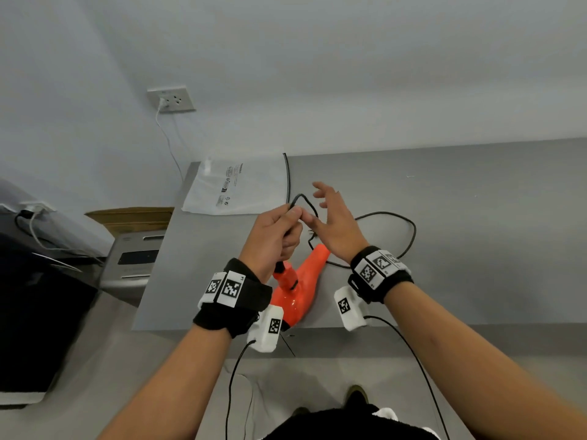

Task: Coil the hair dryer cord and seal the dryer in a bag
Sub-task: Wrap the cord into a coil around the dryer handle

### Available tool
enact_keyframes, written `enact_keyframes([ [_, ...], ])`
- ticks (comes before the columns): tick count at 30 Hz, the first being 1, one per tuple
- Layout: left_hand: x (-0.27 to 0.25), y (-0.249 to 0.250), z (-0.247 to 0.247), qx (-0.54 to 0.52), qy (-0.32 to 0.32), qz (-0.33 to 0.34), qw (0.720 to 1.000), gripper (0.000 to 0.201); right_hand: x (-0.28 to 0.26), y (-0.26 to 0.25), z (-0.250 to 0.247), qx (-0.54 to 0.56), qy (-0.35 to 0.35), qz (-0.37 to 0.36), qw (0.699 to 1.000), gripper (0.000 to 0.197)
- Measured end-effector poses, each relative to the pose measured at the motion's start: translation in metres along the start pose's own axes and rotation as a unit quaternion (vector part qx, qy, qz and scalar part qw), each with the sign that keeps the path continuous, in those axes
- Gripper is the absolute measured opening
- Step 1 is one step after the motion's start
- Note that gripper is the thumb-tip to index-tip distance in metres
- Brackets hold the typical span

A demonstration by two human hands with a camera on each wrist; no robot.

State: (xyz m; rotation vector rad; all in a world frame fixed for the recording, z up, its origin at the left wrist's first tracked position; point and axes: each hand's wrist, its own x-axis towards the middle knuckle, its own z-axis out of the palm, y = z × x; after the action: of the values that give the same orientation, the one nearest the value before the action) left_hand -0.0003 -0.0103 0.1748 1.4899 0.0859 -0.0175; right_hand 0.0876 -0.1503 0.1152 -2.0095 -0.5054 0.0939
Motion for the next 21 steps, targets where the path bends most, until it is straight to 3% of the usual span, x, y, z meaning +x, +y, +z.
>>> enact_keyframes([
  [3, 0.001, 0.001, 0.002, -0.007, -0.012, 0.004, 1.0, 0.032, 0.007, -0.01, 0.003, 0.02, -0.06, 0.007, 0.998, 0.016],
  [6, 0.002, 0.0, -0.003, -0.036, 0.021, 0.003, 0.999, 0.031, 0.008, -0.011, -0.004, 0.036, -0.027, 0.027, 0.999, 0.033],
  [8, 0.002, -0.002, -0.007, -0.064, 0.047, 0.006, 0.997, 0.032, 0.004, -0.001, -0.008, -0.03, -0.012, 0.017, 0.999, 0.037],
  [13, 0.005, -0.001, -0.012, -0.127, 0.124, 0.044, 0.983, 0.026, -0.031, 0.018, -0.001, -0.203, -0.105, -0.028, 0.973, 0.039],
  [18, 0.013, -0.003, -0.015, -0.173, 0.13, 0.069, 0.974, 0.02, -0.074, 0.026, -0.002, -0.354, -0.2, -0.072, 0.911, 0.036],
  [21, 0.02, -0.008, -0.016, -0.142, 0.139, 0.075, 0.977, 0.018, -0.088, 0.027, -0.011, -0.405, -0.21, -0.116, 0.882, 0.039],
])
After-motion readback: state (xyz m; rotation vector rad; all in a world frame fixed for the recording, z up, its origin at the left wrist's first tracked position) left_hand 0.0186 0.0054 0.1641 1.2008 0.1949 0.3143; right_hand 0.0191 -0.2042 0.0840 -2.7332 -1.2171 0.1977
